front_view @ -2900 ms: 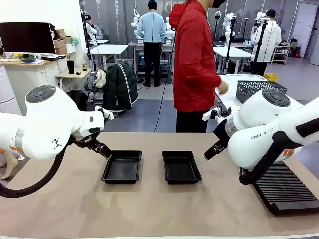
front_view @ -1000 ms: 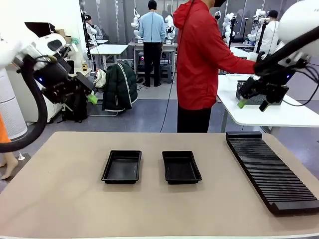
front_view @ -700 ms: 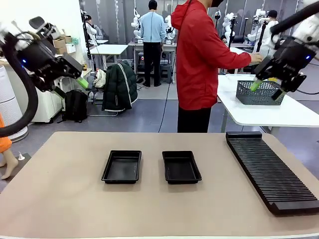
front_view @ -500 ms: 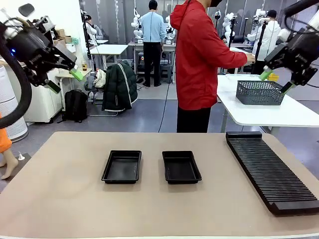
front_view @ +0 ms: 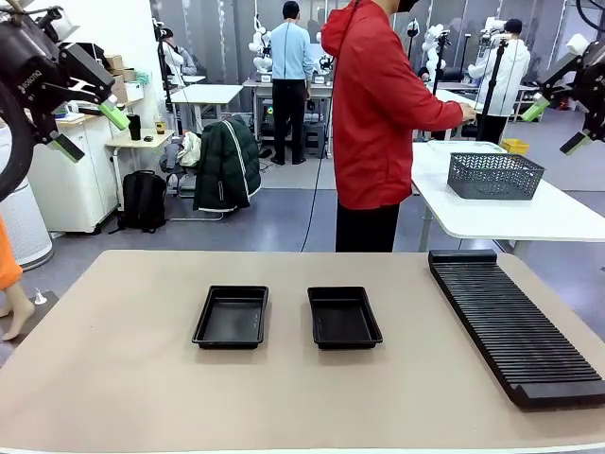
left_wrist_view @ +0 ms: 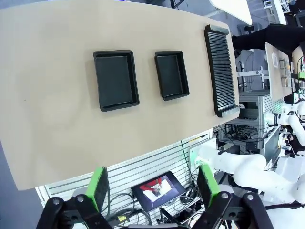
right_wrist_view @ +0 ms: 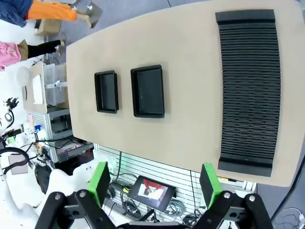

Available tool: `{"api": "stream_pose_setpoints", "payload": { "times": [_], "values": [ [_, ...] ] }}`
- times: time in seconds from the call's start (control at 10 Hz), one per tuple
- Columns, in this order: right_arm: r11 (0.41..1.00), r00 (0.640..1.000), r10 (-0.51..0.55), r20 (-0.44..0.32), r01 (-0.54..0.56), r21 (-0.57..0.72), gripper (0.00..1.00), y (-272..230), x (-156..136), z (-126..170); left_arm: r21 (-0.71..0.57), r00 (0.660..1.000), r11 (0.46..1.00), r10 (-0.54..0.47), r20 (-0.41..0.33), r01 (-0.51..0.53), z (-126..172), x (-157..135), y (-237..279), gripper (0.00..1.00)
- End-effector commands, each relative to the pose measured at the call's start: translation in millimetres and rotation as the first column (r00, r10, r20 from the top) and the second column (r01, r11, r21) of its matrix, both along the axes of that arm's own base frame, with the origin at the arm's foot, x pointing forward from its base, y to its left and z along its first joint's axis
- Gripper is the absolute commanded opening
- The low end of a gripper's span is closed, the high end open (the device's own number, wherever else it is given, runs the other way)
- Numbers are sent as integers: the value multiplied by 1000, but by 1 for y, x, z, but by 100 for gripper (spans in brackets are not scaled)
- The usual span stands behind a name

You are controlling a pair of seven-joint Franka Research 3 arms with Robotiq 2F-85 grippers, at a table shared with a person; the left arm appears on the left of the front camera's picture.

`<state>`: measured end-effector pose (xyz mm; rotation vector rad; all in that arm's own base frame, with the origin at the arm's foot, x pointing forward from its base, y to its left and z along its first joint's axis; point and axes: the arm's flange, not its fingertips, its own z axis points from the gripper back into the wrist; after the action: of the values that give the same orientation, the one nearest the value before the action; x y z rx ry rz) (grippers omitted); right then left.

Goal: Inspect and transfer BCBs to ESD trays.
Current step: Pick up the Blank PCB from the PCB Rack and place it in the left ESD tray.

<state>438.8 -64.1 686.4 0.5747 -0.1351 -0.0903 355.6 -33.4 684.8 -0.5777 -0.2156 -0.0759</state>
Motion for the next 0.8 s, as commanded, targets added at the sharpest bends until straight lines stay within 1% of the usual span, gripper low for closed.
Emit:
{"api": "stream_pose_setpoints", "payload": {
  "times": [0.0, 0.1, 0.3, 0.5, 0.6, 0.7],
  "values": [
    [1000, 1000, -28, -4, 28, 9, 100, -1, 1, 9, -42, 999, 999, 10, -51, -12, 3, 12, 11, 100],
    [999, 999, -49, 5, 49, -5, 100, -3, 2, 11, -43, 999, 999, 16, -52, -18, 4, 14, 14, 100],
    [999, 999, -53, 15, 53, -9, 100, -5, 4, 9, -36, 999, 999, 14, -47, -15, 8, 13, 15, 100],
    [998, 997, -51, 66, 54, -38, 100, -5, 4, 13, -41, 999, 999, 11, -50, -13, 8, 13, 17, 100],
    [997, 995, -51, 91, 56, -53, 100, -6, 5, 18, -10, 999, 1000, 20, -35, -21, 5, 14, 14, 100],
    [996, 994, -42, 97, 49, -69, 100, -8, 8, 21, -10, 999, 1000, 20, -35, -21, 5, 14, 14, 100]
  ]
}}
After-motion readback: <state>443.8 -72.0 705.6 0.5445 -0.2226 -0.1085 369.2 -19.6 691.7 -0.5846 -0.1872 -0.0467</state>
